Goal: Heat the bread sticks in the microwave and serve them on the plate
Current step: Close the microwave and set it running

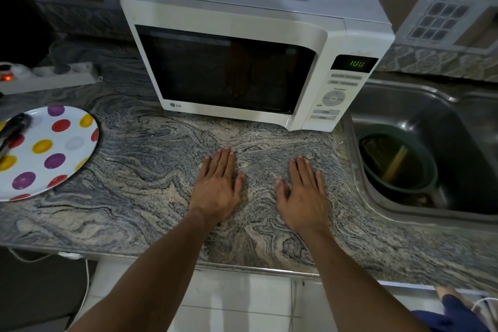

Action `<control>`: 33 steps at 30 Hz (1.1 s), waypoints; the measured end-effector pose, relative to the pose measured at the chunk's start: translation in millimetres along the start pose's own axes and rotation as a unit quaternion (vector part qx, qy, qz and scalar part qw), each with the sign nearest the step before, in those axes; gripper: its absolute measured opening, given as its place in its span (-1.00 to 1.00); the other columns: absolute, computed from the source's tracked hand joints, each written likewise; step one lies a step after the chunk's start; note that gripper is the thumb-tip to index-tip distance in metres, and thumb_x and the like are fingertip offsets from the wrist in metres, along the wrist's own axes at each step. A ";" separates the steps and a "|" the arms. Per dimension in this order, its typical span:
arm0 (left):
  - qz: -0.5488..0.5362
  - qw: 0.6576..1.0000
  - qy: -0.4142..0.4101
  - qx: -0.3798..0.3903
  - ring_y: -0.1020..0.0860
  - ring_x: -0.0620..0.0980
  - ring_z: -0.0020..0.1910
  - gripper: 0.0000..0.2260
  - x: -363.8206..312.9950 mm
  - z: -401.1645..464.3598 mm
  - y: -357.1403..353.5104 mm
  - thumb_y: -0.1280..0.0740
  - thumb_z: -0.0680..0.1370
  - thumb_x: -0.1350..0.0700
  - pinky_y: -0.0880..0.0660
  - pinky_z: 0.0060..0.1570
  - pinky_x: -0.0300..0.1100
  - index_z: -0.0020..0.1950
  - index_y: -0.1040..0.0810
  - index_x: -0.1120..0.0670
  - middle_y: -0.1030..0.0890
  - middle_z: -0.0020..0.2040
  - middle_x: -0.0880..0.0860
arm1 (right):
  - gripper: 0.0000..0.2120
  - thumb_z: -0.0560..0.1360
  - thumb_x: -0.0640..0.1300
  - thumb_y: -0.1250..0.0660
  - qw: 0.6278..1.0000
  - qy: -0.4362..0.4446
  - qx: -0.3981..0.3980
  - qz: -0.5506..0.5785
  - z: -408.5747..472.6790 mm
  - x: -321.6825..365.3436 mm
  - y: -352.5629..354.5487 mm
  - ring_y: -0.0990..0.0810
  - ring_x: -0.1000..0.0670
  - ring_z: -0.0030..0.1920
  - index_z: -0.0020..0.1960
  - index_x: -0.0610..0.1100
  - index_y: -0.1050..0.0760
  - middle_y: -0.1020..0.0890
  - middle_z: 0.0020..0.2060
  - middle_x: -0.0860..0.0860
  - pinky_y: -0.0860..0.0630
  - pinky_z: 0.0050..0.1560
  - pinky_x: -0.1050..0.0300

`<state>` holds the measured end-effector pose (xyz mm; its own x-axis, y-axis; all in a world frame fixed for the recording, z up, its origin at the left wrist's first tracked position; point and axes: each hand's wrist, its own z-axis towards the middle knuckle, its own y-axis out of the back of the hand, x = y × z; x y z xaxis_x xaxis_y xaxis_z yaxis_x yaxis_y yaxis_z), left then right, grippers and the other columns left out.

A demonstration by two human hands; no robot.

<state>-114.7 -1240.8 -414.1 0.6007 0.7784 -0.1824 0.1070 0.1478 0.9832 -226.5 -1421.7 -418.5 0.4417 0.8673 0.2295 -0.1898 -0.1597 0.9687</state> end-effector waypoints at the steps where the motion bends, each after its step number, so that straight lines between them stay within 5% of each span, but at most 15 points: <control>1: -0.001 1.000 0.000 -0.001 0.21 -0.03 0.57 -0.38 0.2 -0.1 -0.3 0.28 0.63 -0.20 0.21 0.54 -0.01 0.60 0.11 0.11 0.13 0.61 0.06 | -0.35 0.65 0.21 0.09 1.000 0.000 -0.001 -0.001 0.2 0.0 -0.5 0.07 0.02 0.61 0.62 -0.11 -0.08 -0.06 0.61 -0.02 0.08 0.59 -0.07; 33: 0.005 1.000 0.008 0.006 0.24 -0.03 0.57 -0.40 0.3 0.1 -2.2 0.27 0.64 -0.20 0.19 0.55 -0.01 0.60 0.15 0.09 0.17 0.60 0.04 | -0.36 0.64 0.21 0.07 1.000 -0.004 -0.006 0.006 0.2 -0.1 -0.6 0.05 0.03 0.61 0.62 -0.10 -0.11 -0.08 0.61 -0.01 0.07 0.59 -0.07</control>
<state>-114.7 -1241.0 -416.3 0.5894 0.7890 -0.1732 0.1104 0.1337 0.9849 -226.3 -1421.8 -419.1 0.4468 0.8612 0.2423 -0.2056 -0.1648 0.9647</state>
